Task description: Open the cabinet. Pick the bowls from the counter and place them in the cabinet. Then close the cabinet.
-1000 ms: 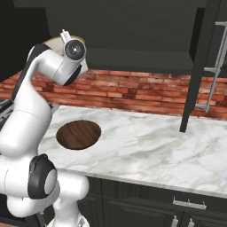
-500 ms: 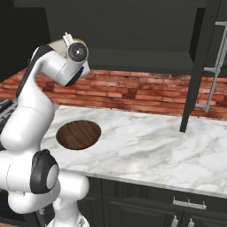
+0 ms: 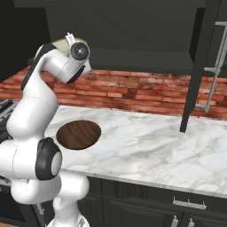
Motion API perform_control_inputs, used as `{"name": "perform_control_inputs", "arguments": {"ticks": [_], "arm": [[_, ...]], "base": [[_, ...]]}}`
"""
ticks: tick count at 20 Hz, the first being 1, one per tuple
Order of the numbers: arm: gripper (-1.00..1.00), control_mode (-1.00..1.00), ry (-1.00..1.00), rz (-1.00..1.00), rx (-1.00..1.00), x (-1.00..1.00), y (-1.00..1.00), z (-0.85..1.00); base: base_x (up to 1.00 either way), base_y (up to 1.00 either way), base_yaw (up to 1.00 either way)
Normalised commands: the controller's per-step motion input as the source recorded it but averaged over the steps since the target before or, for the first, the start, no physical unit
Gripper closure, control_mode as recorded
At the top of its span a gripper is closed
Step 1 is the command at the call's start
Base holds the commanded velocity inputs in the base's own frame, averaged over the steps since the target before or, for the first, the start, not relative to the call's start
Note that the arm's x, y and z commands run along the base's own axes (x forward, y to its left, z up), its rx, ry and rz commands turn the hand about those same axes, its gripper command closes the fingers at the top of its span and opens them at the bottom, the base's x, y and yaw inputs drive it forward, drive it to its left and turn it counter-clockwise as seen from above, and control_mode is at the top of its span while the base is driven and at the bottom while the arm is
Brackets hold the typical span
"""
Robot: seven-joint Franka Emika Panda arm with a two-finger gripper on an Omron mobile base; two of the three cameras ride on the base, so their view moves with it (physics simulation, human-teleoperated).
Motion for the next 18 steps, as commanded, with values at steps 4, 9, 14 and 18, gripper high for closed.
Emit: {"name": "perform_control_inputs", "arguments": {"ticks": [4,9,14,18], "arm": [[1.0,-1.0,0.0,0.0,0.0,0.34,0.14,0.0],[1.0,-1.0,0.0,0.0,0.0,0.34,0.18,0.0],[1.0,-1.0,0.0,0.0,0.0,0.41,0.12,-0.04],[1.0,-1.0,0.0,0.0,0.0,0.32,0.09,-0.21]], "base": [[0.0,0.0,0.0],[0.0,0.0,0.0],[0.0,0.0,0.0],[0.0,0.0,0.0]]}}
